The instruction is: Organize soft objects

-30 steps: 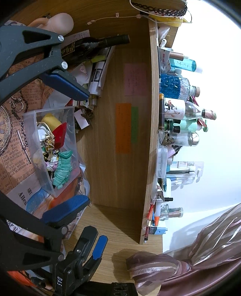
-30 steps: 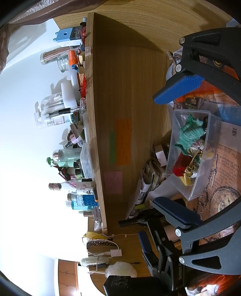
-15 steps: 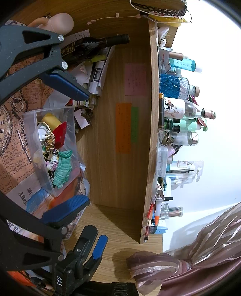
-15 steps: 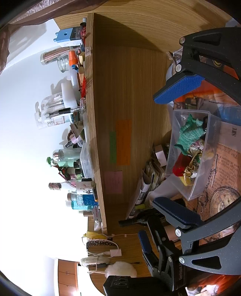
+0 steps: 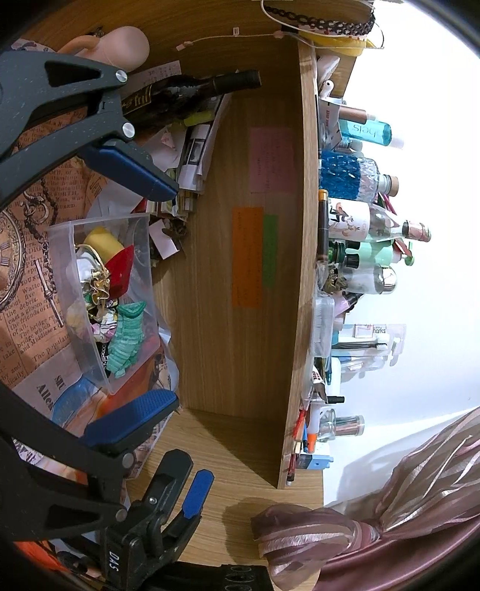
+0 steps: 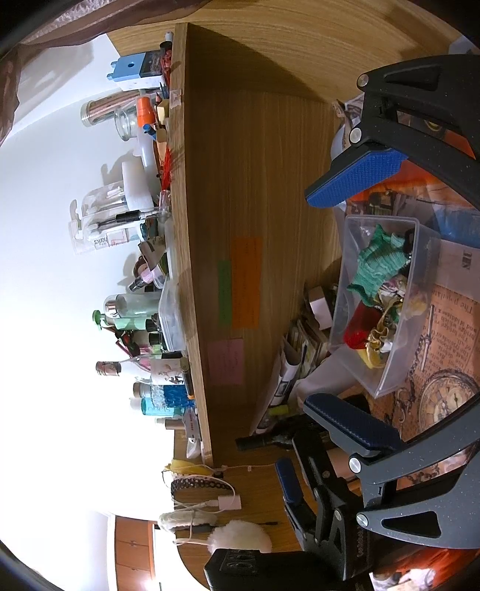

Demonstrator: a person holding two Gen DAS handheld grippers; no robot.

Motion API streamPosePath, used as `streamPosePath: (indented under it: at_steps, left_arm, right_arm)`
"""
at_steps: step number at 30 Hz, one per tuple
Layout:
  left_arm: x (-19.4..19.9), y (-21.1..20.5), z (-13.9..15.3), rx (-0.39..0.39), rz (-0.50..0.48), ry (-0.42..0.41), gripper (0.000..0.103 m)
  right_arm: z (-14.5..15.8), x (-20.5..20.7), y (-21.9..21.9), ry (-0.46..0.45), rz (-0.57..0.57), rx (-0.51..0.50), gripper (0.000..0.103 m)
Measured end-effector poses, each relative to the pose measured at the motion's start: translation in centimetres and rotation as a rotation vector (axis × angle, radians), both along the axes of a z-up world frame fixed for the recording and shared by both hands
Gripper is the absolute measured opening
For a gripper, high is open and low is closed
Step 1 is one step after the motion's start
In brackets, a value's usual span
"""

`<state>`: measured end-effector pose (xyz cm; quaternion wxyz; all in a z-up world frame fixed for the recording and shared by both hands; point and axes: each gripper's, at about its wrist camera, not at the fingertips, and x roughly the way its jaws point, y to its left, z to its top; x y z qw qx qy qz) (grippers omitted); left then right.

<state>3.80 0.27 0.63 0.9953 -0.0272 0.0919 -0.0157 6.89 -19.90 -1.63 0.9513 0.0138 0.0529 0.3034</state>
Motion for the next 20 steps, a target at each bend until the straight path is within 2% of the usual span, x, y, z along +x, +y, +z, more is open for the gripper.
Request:
streamPosePath:
  at_steps: [20]
  left_arm:
    - [0.75, 0.49, -0.45, -0.008, -0.027, 0.025, 0.103]
  right_arm:
    - [-0.69, 0.86, -0.37, 0.025, -0.005, -0.006, 0.103]
